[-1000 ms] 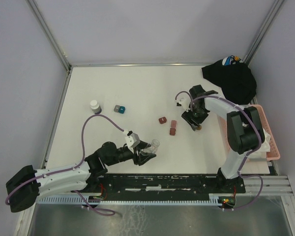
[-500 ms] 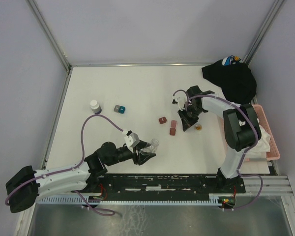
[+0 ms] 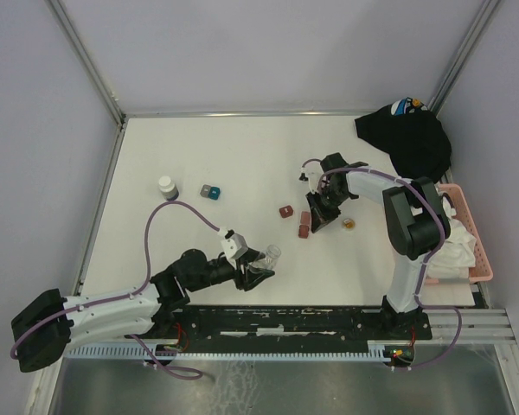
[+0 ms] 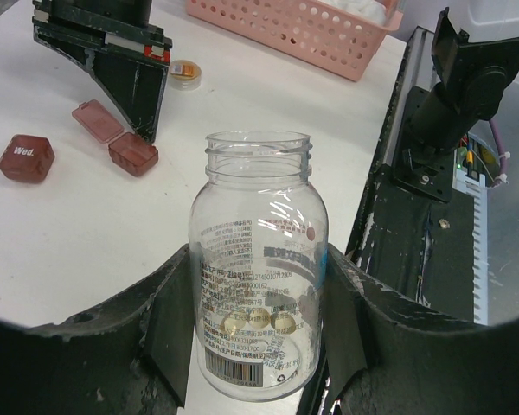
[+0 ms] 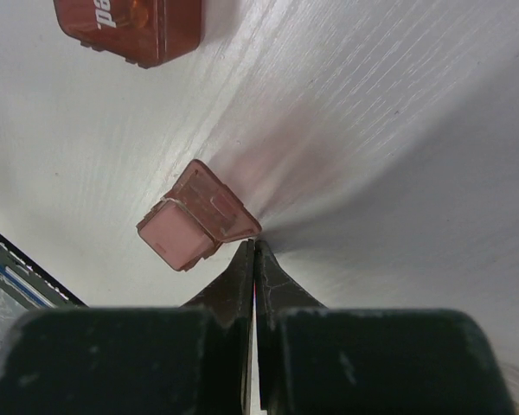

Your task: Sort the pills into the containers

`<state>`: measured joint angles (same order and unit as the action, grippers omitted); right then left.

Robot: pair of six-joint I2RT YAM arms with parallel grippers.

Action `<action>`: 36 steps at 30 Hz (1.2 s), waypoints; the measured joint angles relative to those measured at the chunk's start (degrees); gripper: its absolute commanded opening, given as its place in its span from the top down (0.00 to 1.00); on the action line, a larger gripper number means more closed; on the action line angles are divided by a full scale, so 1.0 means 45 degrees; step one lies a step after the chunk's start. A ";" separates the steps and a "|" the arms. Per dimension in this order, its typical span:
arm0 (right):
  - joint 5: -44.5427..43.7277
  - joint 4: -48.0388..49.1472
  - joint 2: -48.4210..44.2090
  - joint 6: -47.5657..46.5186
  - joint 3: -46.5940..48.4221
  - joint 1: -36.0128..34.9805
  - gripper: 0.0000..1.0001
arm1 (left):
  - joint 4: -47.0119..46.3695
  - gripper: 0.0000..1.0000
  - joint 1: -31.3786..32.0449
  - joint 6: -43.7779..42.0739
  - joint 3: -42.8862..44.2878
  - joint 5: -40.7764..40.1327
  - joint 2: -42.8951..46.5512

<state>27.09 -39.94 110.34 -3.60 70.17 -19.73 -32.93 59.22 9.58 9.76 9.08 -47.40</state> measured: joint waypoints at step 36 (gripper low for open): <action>0.0656 0.1117 0.0000 0.0947 0.0000 0.0000 0.96 | -0.0151 0.97 0.0000 0.0005 0.0000 0.0010 -0.0651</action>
<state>30.04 -34.92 110.34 0.67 70.17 -19.73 -33.61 59.22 9.61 9.76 9.13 -50.33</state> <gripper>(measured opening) 0.038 0.590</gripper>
